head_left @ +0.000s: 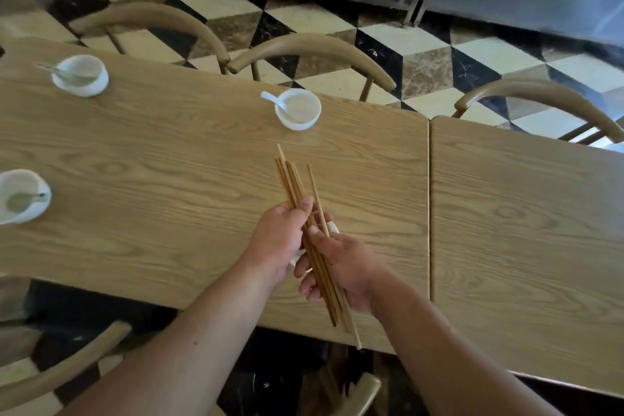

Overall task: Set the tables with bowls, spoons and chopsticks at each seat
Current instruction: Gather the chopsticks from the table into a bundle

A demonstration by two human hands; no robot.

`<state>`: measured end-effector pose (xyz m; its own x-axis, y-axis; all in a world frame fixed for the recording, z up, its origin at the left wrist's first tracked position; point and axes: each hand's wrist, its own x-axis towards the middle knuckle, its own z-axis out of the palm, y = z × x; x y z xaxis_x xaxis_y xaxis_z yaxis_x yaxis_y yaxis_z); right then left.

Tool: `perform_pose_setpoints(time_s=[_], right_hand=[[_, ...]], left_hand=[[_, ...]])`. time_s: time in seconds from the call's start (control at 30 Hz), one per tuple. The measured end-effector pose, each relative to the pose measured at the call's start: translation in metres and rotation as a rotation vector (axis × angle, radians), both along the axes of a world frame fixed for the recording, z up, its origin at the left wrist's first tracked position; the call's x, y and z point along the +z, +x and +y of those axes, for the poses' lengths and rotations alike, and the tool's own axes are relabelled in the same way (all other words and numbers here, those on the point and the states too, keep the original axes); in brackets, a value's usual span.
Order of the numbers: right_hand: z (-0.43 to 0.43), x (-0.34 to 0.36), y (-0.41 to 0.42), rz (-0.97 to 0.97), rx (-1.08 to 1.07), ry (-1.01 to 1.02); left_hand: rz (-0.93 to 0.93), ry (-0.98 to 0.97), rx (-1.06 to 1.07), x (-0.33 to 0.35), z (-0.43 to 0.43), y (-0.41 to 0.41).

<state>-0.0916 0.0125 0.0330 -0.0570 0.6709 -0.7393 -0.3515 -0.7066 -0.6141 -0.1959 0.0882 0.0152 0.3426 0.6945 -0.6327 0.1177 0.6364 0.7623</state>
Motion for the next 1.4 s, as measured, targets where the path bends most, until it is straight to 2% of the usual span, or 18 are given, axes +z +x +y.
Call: perform_pose_setpoints(time_s=[0.17,0.27,0.4,0.6,0.73,0.83,0.93,1.03,1.2,1.33,1.4], right_hand=[[-0.002,0.008,-0.024,-0.005,-0.062,0.003],[-0.005,0.011,-0.026,-0.023,-0.106,-0.008],[-0.003,0.016,-0.017,-0.09,-0.137,0.001],[-0.001,0.01,0.005,-0.21,-0.128,0.02],[-0.006,-0.004,0.02,-0.245,-0.137,-0.004],[-0.009,-0.02,0.036,-0.306,-0.179,-0.014],[-0.01,-0.039,0.065,-0.326,-0.319,-0.073],[-0.014,-0.058,0.094,-0.427,-0.322,-0.183],[-0.017,-0.089,0.098,-0.316,-0.2,-0.379],[-0.016,-0.106,0.086,-0.25,-0.257,-0.338],[-0.018,-0.11,0.084,-0.283,-0.21,-0.321]], left_hand=[[-0.078,-0.094,-0.099,-0.001,0.008,-0.024],[-0.044,-0.067,-0.15,0.004,0.006,-0.023],[0.052,0.017,-0.125,0.009,0.002,-0.007],[0.1,0.008,-0.042,0.01,0.002,0.019],[0.234,0.061,-0.073,0.006,-0.001,0.034],[0.218,0.046,0.001,0.006,-0.003,0.044],[0.21,0.039,0.037,0.008,-0.001,0.048],[0.232,0.039,0.018,0.012,0.0,0.048],[0.283,0.022,-0.028,0.009,-0.006,0.053],[0.305,0.015,-0.052,0.009,-0.011,0.051],[0.313,0.005,-0.057,0.009,-0.013,0.049]])
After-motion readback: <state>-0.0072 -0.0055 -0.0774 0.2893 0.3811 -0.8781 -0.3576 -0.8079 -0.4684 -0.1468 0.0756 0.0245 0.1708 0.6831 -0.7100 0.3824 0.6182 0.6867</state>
